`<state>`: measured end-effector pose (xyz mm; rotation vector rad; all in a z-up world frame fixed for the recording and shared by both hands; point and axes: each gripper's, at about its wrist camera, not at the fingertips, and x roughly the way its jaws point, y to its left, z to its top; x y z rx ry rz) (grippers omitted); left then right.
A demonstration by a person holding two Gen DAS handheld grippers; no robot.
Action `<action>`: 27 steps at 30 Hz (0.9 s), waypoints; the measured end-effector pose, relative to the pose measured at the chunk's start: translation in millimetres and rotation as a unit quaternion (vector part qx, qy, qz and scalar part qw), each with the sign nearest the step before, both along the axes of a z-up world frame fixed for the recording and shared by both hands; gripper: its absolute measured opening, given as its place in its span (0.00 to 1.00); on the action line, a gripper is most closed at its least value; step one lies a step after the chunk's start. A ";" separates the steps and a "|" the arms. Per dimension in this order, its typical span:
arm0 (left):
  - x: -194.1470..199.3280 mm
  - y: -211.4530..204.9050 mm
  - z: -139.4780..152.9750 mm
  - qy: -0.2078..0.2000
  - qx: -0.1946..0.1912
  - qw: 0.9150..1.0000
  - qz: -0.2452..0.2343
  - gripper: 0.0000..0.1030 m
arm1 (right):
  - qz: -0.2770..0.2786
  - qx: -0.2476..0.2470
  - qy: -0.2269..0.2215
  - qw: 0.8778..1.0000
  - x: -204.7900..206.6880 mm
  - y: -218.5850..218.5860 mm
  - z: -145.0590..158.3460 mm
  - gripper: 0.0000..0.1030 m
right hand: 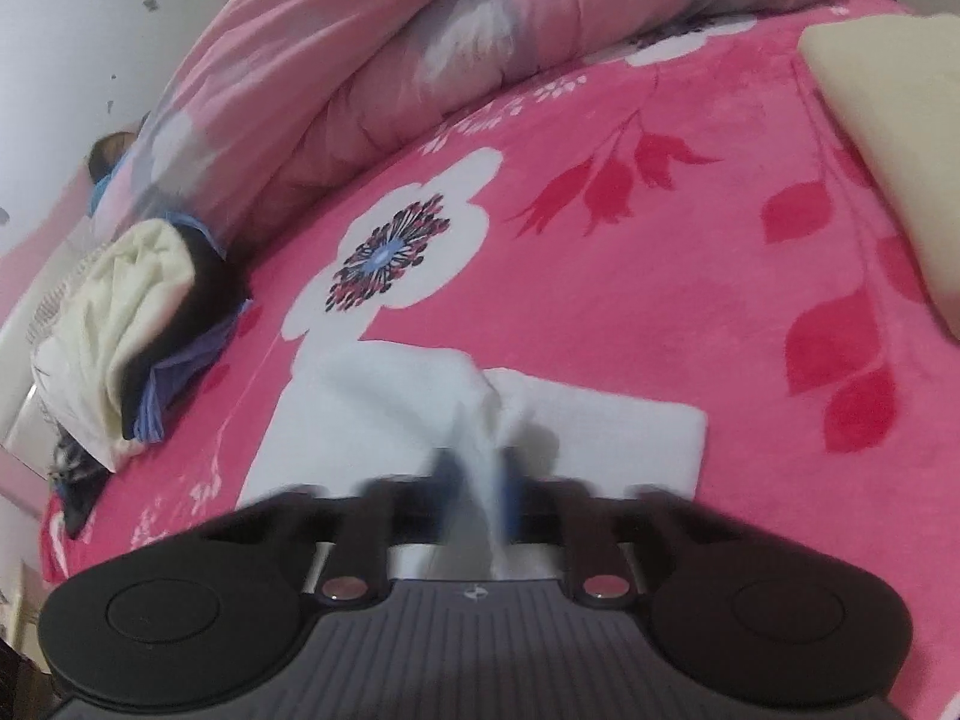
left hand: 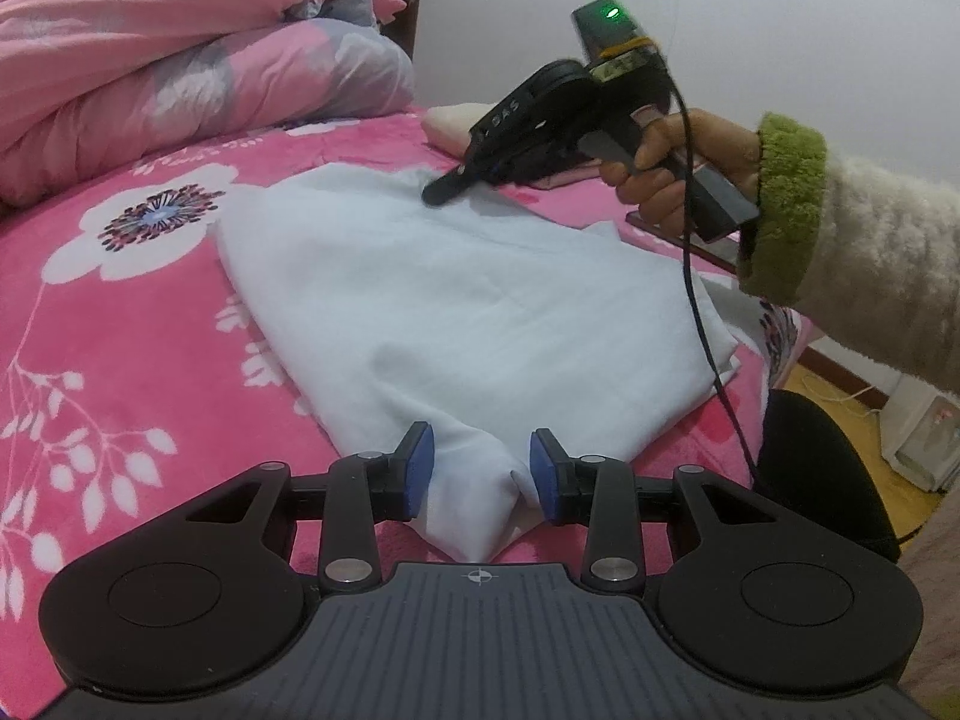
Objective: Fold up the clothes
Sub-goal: 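Pinch the folded cloth edge with the left gripper while the right gripper smooths it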
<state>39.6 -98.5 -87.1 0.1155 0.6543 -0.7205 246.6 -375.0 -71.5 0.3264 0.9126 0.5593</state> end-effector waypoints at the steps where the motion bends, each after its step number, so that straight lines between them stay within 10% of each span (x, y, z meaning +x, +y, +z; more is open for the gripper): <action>1: 1.0 -0.9 1.5 0.003 0.003 1.000 0.002 0.34 | -0.008 -0.007 -0.019 1.000 -6.2 0.4 5.0 0.04; 13: 0.9 -15.1 7.8 0.003 0.054 0.999 0.007 0.35 | -0.069 -0.088 -0.070 0.991 -15.0 2.5 -9.0 0.05; 19: -0.4 -18.4 7.9 -0.005 0.066 0.998 0.008 0.37 | -0.109 -0.091 -0.064 0.988 -21.9 -9.4 2.9 0.44; 27: -2.2 -20.1 7.0 -0.013 0.069 0.997 0.011 0.39 | 0.001 -0.097 -0.149 0.984 -27.6 36.4 54.4 0.41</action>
